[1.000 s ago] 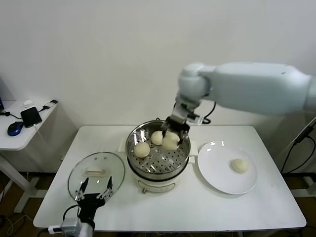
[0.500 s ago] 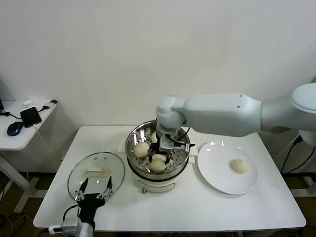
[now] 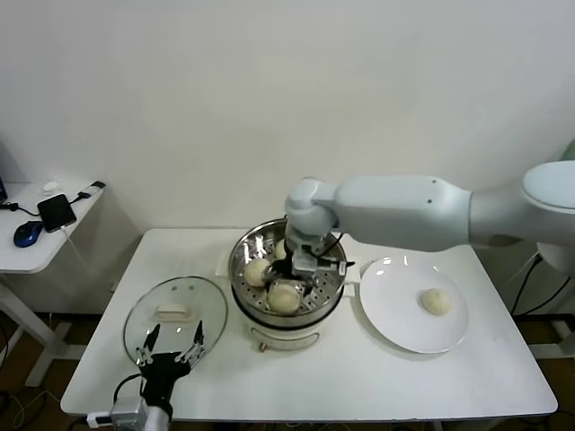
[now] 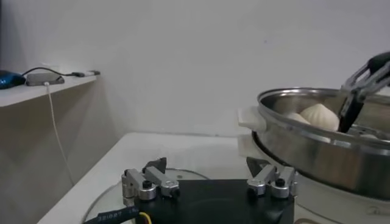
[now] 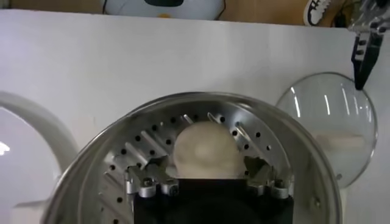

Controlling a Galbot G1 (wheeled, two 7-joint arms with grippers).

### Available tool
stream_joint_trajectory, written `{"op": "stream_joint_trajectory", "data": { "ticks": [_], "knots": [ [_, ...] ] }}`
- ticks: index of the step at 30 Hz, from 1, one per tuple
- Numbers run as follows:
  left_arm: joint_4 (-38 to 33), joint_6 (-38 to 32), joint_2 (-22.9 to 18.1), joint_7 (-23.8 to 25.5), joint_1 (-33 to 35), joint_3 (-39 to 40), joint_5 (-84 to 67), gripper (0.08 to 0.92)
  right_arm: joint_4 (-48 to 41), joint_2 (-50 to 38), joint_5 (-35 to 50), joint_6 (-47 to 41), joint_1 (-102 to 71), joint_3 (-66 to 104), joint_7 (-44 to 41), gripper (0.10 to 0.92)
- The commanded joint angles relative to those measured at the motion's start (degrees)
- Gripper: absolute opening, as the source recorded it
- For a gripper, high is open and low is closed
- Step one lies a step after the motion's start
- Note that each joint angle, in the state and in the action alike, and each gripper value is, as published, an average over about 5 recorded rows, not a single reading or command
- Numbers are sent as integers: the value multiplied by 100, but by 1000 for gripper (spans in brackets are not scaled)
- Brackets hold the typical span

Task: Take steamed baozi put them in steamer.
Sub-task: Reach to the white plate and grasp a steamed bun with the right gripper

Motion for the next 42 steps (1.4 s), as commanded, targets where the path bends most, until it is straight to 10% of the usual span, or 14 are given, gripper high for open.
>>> {"op": "stream_joint_trajectory", "data": {
  "ticks": [1,9,16,42],
  "knots": [
    [-9,-52,46,11,28,8,0,823,-292,-1310,2089,-749,1599,-767,-452,823],
    [90,-115,130,21,-42,45,32,823,-588,-2849,3104,-2411,2206,-2345,-599,823],
    [164,-116,136,40,-33,55,62,823,-1139,-3774,2297,-2939,166,-1447,-386,823],
    [182,-157,58,35,142,30,146,823,-3104,-2485,854,-3091,-3025,1456,-33,823]
  ]
}}
